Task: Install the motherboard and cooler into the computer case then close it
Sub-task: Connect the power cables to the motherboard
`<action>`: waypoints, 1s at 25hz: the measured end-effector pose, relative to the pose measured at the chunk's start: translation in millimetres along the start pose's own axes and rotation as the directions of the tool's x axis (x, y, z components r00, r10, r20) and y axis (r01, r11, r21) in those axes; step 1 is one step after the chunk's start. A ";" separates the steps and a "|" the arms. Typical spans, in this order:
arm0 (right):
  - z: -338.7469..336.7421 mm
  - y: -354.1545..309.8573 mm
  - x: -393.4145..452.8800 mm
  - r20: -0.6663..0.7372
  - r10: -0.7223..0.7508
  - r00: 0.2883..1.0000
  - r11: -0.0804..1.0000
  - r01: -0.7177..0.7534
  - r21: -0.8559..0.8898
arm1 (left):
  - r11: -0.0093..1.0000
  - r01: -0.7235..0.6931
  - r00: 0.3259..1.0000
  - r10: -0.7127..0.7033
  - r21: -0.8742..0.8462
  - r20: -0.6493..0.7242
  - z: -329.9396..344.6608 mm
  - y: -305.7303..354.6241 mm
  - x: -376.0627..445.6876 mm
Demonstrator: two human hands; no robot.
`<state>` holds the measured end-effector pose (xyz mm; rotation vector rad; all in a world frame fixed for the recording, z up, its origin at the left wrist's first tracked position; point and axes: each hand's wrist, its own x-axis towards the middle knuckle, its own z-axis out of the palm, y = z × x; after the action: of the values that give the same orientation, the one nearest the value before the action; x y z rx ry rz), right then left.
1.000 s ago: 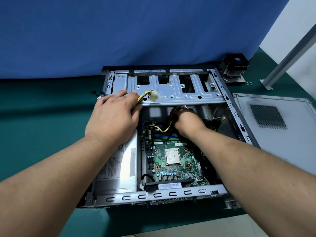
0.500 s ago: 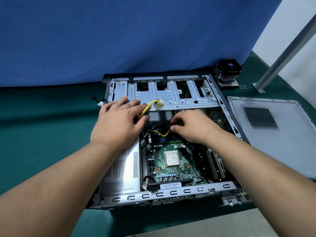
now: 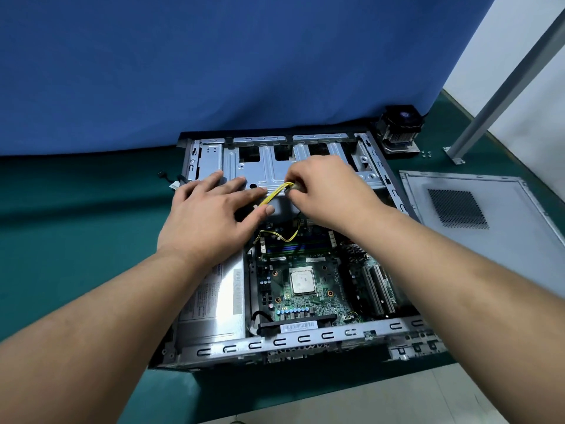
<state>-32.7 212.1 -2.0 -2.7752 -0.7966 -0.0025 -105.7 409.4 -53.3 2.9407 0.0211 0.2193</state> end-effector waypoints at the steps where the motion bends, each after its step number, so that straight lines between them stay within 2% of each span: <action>1: -1.2 4.9 -8.2 -0.009 0.023 1.000 1.000 -0.023 -0.015 | 1.000 0.007 1.000 -0.007 -0.012 -0.007 -0.2 0.8 -0.4; 5: 6.9 26.1 -54.0 0.115 0.150 0.982 0.984 -0.137 -0.118 | 1.000 0.012 1.000 -0.012 -0.028 -0.020 -0.1 2.0 -1.1; 8: 25.6 35.4 -73.5 0.261 0.263 0.929 0.951 -0.204 -0.234 | 1.000 0.014 1.000 -0.014 -0.023 -0.018 0.0 2.0 -1.0; 11: 43.2 46.0 -62.3 0.330 0.308 0.892 0.941 -0.234 -0.244 | 1.000 0.012 1.000 -0.012 -0.023 -0.024 -0.2 1.9 -1.1; 17: 73.9 54.1 -19.5 0.222 0.169 0.960 0.974 -0.129 -0.184 | 1.000 0.008 1.000 -0.009 -0.023 -0.025 1.0 1.3 -0.5; 25: 91.4 72.7 0.0 0.173 0.175 0.969 0.970 -0.139 -0.202 | 1.000 0.005 0.999 -0.005 -0.022 -0.032 2.6 0.7 0.0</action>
<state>-1.0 174.8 -107.9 -3.0468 -0.6449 0.2308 -105.3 408.2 -55.7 2.9144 0.0305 0.2645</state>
